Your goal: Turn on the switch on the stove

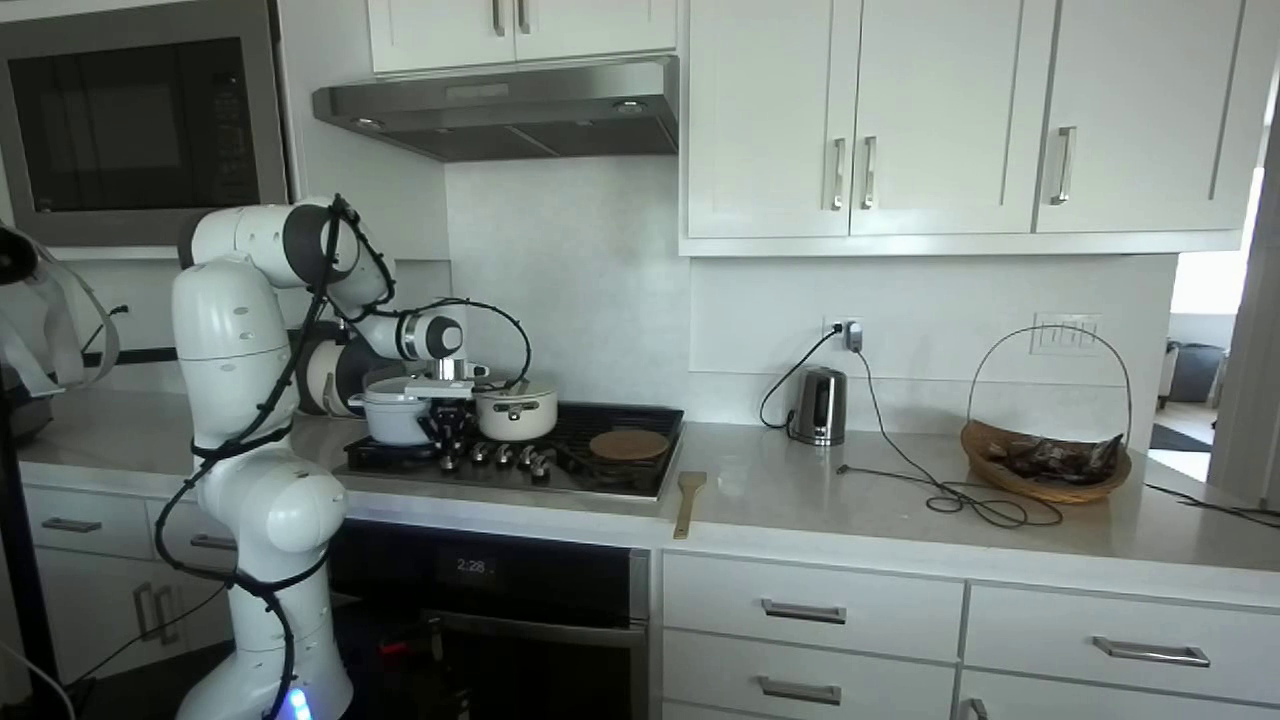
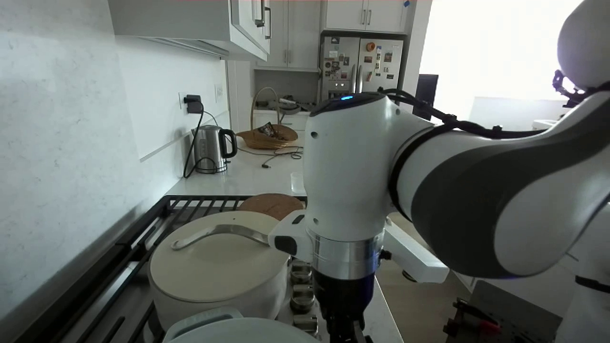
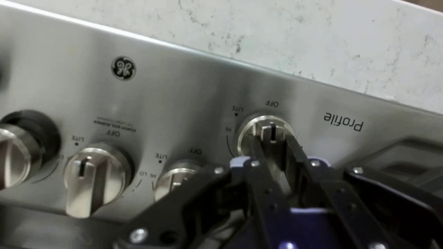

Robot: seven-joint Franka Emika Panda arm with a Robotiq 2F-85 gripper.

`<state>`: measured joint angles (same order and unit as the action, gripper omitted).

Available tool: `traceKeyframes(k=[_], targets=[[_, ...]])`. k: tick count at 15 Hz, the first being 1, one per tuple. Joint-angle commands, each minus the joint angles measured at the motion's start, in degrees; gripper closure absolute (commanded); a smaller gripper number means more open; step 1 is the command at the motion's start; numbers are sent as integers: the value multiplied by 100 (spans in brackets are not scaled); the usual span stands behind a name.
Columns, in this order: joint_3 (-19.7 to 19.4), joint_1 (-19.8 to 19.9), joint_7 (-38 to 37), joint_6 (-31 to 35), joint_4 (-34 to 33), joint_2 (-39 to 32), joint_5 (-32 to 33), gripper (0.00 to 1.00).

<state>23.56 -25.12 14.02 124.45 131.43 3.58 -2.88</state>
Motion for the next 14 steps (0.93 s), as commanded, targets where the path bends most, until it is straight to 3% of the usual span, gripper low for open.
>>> traceKeyframes(k=[1,10,14], targets=[[-124,110,1072,-273,-146,-448,54,95],[-151,147,2810,-539,-224,-538,64,95],[-151,154,2998,-560,-230,-531,169,95]])
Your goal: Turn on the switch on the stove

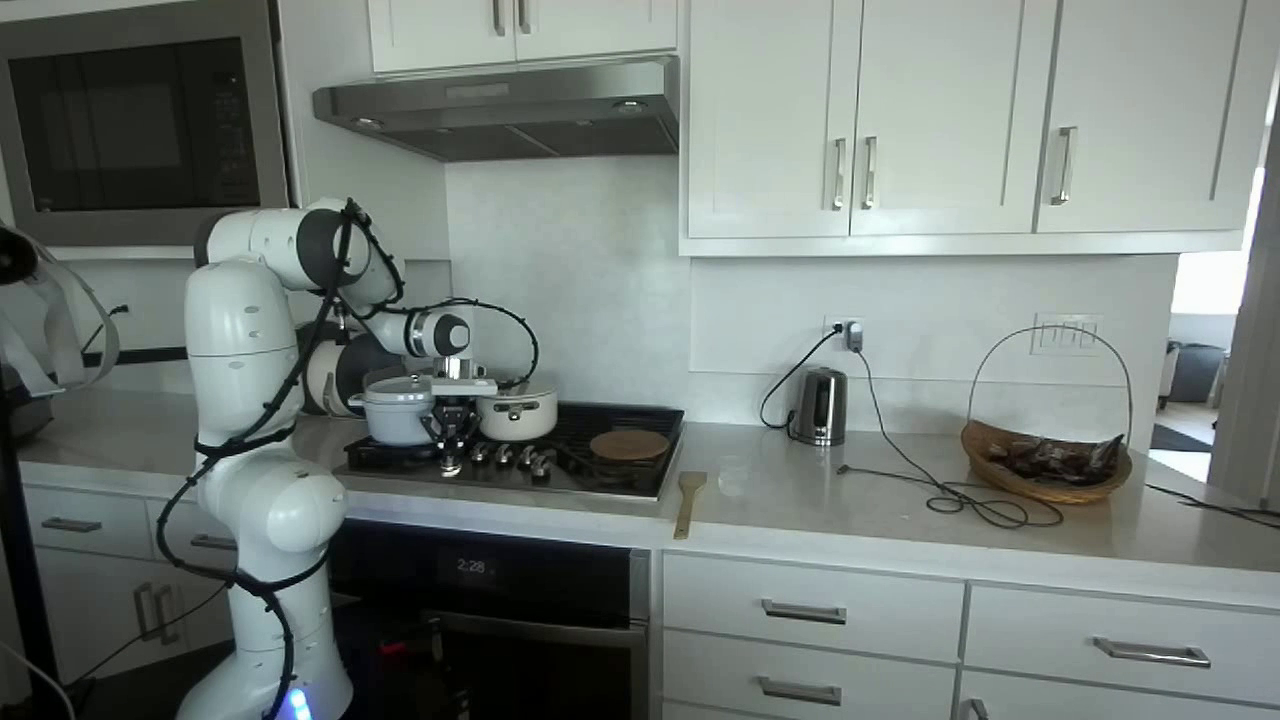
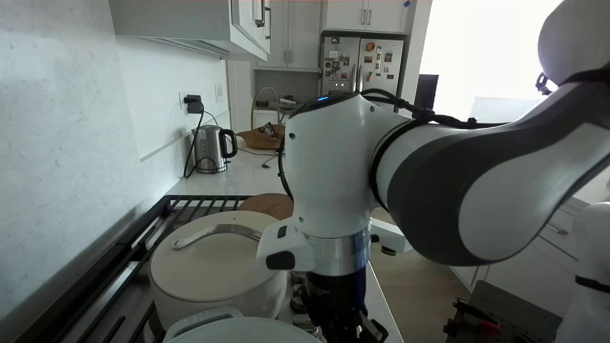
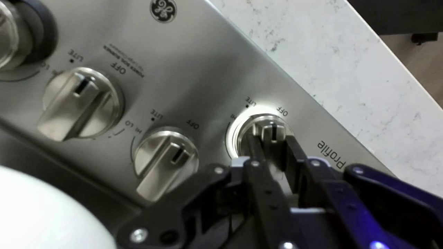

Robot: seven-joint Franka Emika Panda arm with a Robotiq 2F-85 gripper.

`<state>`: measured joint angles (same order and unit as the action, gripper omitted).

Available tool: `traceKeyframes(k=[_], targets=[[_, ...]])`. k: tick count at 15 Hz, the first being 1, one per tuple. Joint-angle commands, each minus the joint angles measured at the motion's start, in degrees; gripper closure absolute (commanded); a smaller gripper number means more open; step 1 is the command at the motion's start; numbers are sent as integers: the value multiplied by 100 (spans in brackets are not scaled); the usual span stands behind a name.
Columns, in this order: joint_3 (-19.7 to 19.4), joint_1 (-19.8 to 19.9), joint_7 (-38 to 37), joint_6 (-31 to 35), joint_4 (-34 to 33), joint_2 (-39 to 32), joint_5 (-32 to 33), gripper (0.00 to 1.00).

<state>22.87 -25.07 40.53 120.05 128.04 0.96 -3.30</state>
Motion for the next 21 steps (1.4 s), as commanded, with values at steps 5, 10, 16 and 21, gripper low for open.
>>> traceKeyframes(k=[5,10,16,21], targets=[[-73,142,424,-151,94,-282,244,95],[-80,151,883,-291,67,-284,307,95],[-92,160,1537,-489,-21,-337,85,95],[-167,283,2813,-715,-165,-408,-291,95]])
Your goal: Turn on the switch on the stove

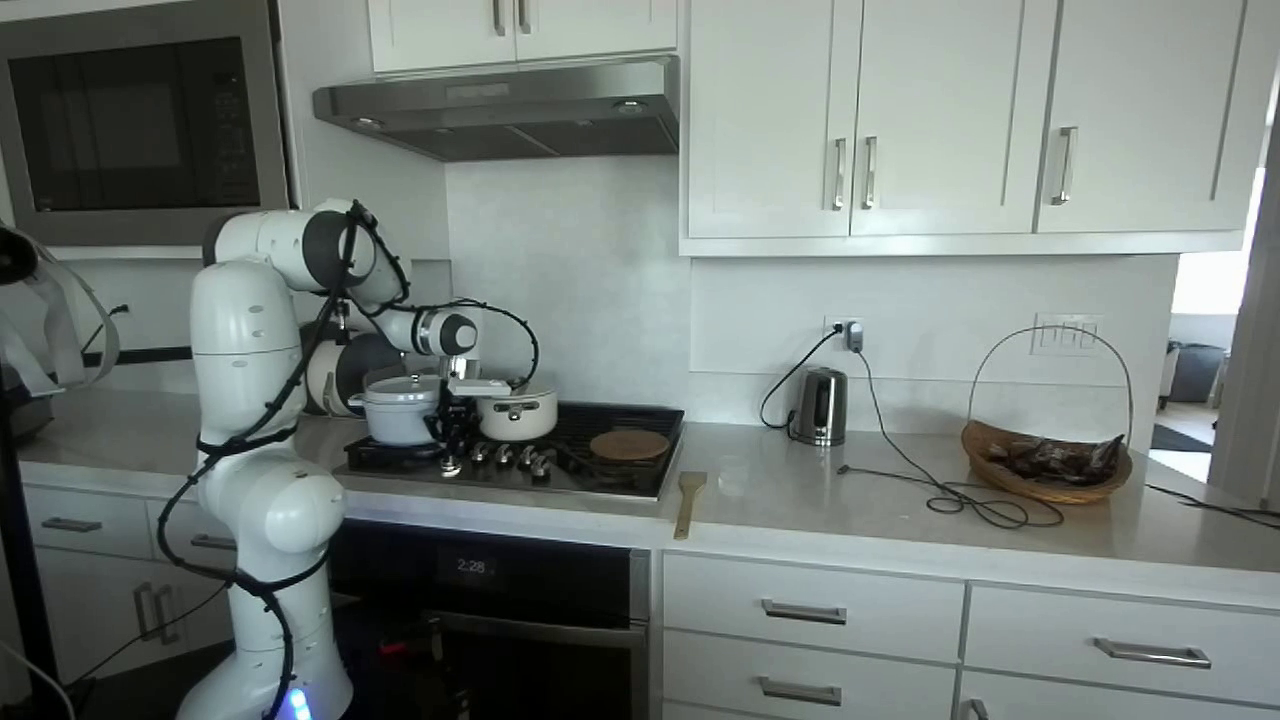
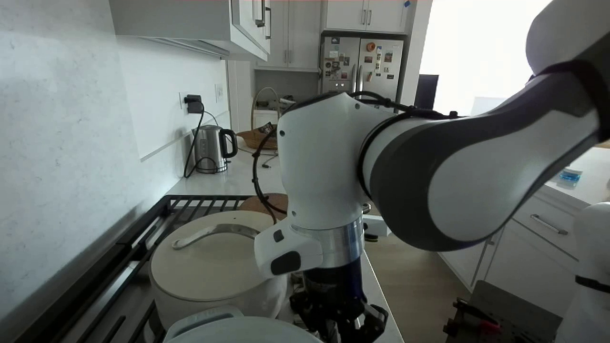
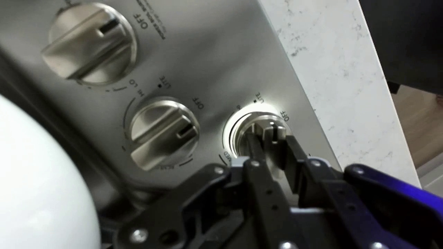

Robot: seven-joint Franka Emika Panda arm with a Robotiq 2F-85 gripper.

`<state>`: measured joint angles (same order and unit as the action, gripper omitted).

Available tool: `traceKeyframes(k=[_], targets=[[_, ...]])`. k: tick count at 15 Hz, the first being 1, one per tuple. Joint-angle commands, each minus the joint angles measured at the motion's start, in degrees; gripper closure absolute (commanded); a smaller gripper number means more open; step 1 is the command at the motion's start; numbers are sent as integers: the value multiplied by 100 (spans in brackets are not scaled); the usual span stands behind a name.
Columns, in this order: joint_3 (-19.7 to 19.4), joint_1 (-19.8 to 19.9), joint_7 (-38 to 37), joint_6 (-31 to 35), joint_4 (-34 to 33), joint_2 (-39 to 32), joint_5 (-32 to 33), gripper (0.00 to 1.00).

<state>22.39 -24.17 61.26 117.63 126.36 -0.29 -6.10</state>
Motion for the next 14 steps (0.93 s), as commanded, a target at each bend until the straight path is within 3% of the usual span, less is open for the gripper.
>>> traceKeyframes(k=[1,7,14], targets=[[-119,213,871,-576,-43,-317,5,95],[-107,293,1689,-1045,-363,-551,-45,95],[-84,287,1888,-1447,-616,-742,185,95]])
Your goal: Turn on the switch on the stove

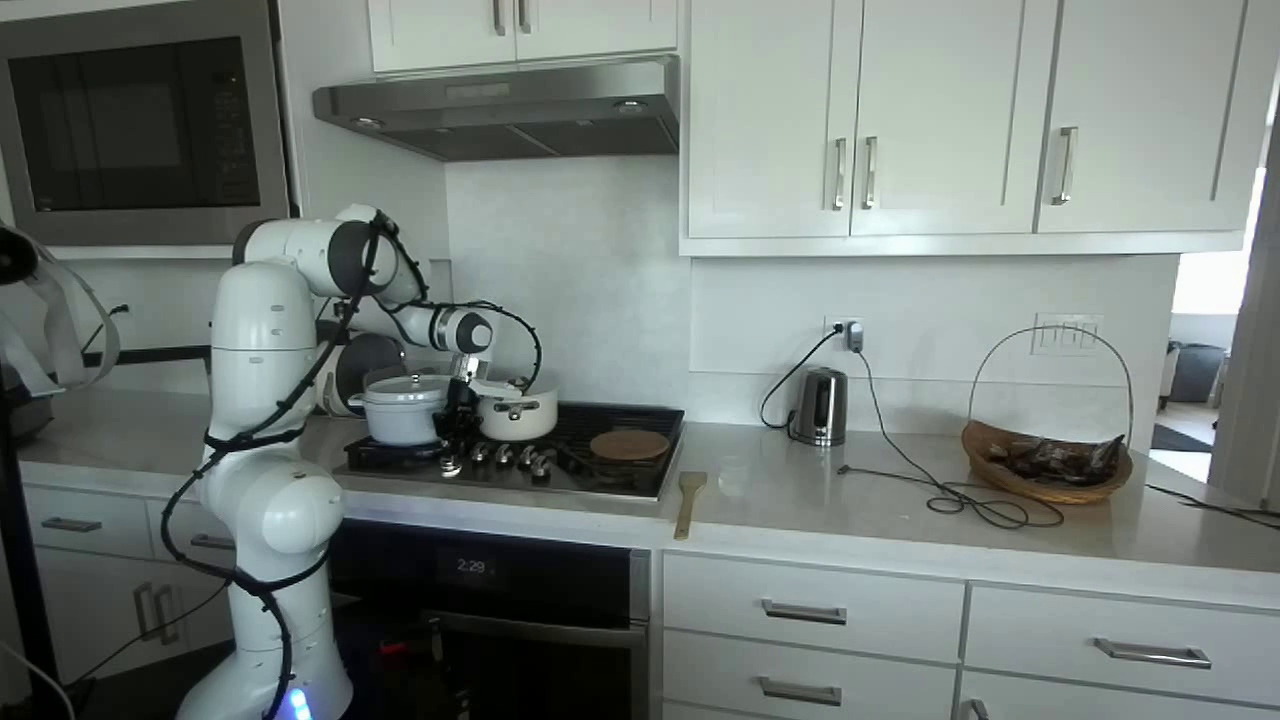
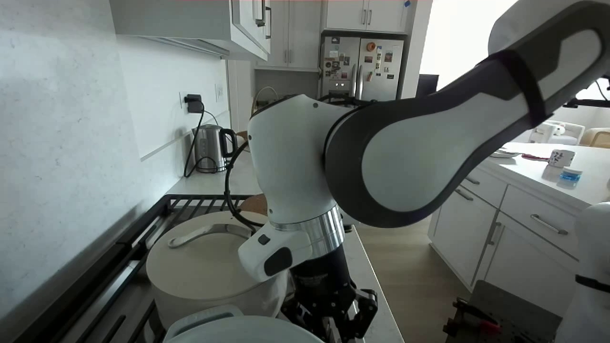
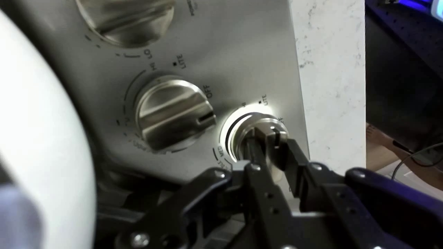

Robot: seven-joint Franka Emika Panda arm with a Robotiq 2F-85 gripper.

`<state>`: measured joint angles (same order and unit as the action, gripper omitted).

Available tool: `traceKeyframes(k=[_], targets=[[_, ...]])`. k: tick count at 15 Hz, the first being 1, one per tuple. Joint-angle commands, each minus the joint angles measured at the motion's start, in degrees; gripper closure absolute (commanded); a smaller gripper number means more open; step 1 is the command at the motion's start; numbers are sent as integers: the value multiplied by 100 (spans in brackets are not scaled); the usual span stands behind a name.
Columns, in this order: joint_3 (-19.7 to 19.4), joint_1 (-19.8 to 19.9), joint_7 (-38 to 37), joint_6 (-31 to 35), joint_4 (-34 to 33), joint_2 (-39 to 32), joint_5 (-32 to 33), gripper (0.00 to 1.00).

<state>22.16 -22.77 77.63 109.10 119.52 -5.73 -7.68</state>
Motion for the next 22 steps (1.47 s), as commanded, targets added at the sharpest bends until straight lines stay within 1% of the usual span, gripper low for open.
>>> traceKeyframes(k=[1,2,3,4,5,8,9,10,15,22], targets=[[-61,143,207,-614,52,-208,370,55],[-62,142,184,-642,36,-217,374,53],[-72,149,172,-773,18,-222,510,49],[-94,175,155,-959,-23,-238,665,39],[-115,197,129,-1130,-51,-251,813,32],[-136,247,62,-1428,-108,-259,1111,8],[-128,252,35,-1429,-132,-234,1156,2],[-116,252,39,-1464,-161,-225,1161,0],[-86,251,2,-1457,-236,-51,950,0],[27,175,-121,-1465,-294,446,298,0]])
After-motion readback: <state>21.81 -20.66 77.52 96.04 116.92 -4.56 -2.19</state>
